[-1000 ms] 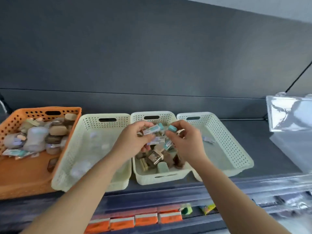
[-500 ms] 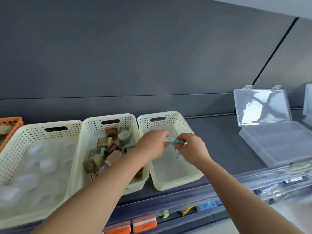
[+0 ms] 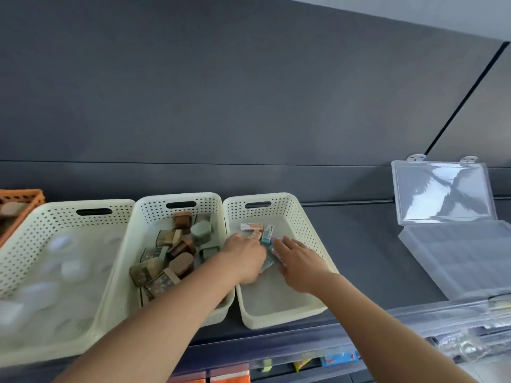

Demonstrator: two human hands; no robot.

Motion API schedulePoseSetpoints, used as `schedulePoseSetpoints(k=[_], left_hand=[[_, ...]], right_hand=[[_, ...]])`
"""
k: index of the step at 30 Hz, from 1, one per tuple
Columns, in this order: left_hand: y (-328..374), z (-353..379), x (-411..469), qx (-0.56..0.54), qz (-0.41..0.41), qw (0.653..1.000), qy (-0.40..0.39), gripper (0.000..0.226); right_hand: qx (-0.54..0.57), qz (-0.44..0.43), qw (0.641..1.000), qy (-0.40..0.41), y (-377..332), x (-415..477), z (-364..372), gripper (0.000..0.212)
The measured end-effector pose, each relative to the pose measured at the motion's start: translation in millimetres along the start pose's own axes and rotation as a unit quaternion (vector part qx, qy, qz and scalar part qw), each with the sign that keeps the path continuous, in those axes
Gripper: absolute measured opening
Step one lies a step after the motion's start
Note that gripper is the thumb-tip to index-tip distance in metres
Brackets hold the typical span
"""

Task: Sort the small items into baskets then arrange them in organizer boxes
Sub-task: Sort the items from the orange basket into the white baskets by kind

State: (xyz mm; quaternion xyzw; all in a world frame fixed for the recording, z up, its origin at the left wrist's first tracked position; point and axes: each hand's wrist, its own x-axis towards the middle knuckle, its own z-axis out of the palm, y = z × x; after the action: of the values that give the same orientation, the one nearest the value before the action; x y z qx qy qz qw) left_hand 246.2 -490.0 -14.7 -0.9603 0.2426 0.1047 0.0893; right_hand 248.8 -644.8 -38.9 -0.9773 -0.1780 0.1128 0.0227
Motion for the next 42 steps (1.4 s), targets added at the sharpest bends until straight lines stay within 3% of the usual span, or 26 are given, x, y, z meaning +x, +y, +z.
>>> schedulePoseSetpoints(k=[6,13,20,27,36,42], left_hand=[[0,-8,-29,-0.059,-0.043,0.988,0.136,0.030],[-20,-12,-94,-0.056,-0.183,0.953,0.236,0.029],[-62,1,-181,-0.027,-0.306,0.928,0.212,0.024],[-120,29,-275,-0.015,-0.394,0.902,0.178,0.023],[-216,75,-367,-0.049,-0.406,0.894,0.181,0.032],[-272,96,-386,-0.086,-0.397,0.897,0.173,0.036]], right_hand=[[0.032,-0.021,0.997,0.067,-2,-4,-11,0.047],[0.074,-0.098,0.981,0.151,-48,-9,-34,0.045],[0.086,-0.204,0.958,0.180,-137,-9,-42,0.038],[0.076,-0.292,0.940,0.157,-254,-2,-40,0.042],[0.064,-0.308,0.939,0.139,-405,20,-31,0.034],[0.074,-0.290,0.941,0.155,-461,48,-25,0.023]])
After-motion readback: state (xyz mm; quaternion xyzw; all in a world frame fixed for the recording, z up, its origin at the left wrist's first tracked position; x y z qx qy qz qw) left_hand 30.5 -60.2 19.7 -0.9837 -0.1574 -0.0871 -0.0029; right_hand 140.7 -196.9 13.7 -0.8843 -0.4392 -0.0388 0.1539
